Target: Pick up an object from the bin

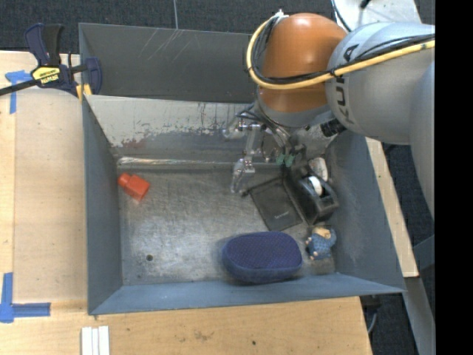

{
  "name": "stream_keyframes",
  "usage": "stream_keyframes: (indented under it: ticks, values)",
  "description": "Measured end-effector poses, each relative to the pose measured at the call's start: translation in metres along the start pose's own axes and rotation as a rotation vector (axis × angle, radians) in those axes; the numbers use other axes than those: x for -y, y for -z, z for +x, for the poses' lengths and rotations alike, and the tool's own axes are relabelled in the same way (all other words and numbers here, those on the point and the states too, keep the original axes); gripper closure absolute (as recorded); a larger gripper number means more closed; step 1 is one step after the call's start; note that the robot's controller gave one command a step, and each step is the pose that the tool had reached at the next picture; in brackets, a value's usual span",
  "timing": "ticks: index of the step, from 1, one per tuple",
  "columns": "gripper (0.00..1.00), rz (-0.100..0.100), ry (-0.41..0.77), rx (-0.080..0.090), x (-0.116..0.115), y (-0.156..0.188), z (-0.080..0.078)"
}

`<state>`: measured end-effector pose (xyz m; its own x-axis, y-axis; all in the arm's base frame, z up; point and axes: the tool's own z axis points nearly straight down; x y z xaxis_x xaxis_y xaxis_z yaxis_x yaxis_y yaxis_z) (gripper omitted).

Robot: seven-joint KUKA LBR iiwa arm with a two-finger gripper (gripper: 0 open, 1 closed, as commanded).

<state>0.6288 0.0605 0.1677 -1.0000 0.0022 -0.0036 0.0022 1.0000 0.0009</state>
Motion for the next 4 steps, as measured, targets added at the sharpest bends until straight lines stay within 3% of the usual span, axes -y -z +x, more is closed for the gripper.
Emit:
stream_keyframes:
  ticks: [1, 2, 3, 4]
  values:
    - [0.0, -0.004, -0.091, 0.0, -0.12, -0.024, 0.01]
    - [0.0, 0.0, 0.202, -0.007, -0.172, -0.09, 0.021]
    - [1.0, -0.002, 0.198, -0.001, -0.171, -0.087, 0.019]
    - [1.0, -0.001, 0.465, 0.009, -0.138, 0.061, 0.016]
